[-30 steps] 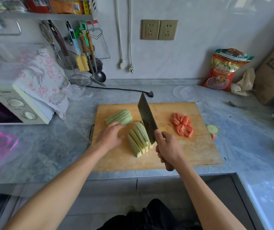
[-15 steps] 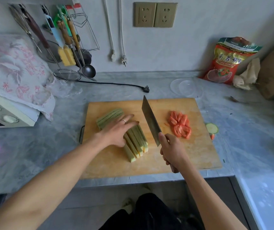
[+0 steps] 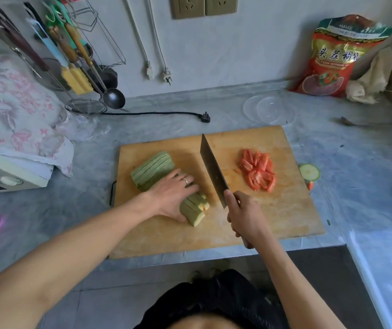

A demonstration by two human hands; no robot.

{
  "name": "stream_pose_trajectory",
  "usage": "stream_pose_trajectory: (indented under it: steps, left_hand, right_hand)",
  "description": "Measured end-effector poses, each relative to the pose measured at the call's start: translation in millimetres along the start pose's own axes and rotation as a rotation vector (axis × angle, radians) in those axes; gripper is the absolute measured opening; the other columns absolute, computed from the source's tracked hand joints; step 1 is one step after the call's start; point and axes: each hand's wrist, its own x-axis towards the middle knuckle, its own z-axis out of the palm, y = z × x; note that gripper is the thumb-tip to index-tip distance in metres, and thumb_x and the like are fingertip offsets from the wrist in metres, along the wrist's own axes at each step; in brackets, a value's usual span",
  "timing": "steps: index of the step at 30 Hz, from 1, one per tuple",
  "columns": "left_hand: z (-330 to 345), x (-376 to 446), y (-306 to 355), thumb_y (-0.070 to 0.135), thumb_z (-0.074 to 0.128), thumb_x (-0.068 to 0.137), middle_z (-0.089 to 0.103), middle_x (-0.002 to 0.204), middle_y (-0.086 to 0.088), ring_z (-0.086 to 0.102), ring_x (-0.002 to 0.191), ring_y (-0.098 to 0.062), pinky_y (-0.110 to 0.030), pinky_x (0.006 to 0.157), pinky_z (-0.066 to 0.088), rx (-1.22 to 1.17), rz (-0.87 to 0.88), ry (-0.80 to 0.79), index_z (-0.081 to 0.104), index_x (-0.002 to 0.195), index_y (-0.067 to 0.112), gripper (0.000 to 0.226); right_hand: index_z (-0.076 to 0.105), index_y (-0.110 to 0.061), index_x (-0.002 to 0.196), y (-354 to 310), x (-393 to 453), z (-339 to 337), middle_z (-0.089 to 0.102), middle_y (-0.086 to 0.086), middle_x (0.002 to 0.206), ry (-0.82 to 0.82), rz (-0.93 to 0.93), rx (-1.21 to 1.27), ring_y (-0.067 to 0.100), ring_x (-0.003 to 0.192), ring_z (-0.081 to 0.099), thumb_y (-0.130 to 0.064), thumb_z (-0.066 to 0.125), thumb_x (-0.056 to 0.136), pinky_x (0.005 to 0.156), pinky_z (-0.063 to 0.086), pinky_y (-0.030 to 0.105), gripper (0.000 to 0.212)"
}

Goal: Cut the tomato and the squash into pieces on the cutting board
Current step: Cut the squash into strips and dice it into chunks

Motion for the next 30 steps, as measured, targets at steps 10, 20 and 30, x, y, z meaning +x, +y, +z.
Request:
stream_pose_trajectory:
  steps: [10,20,30]
  left_hand:
    - [32.0,12.8,67.7,0.087,0.056,0.065,0.047,0.131,-0.01,0.045,0.119,-0.03,-0.042,0.091,0.047,-0.481,-0.83,0.309,0.038,0.142,0.024,0.101]
    - [54.5,-4.3,60.7,0.084,0.046,0.069,0.046,0.138,-0.015,0.045,0.12,-0.034,-0.045,0.095,0.043,-0.435,-0.756,0.354,0.033,0.151,0.015,0.108]
    - [54.0,-2.9,64.5,0.082,0.051,0.07,0.057,0.126,-0.015,0.058,0.106,-0.036,-0.045,0.082,0.049,-0.367,-0.75,0.401,0.045,0.143,0.013,0.101]
  right_hand:
    - [0.054,-0.003,0.086,9.8,5.3,-10.0,0.064,0.019,0.07,0.004,-0.001,-0.056,0.023,0.047,0.053,-0.046,0.038,0.103,0.041,0.051,0.041,0.048]
    - [0.04,-0.011,0.07,12.2,7.1,8.8,0.052,0.017,0.059,-0.088,-0.185,-0.263,0.037,0.054,0.048,-0.039,0.04,0.104,0.051,0.033,0.043,0.044]
    - [0.037,-0.015,0.072,14.9,-0.9,23.0,0.044,0.01,0.054,-0.058,-0.215,-0.243,0.032,0.049,0.038,-0.036,0.041,0.105,0.048,0.024,0.038,0.039]
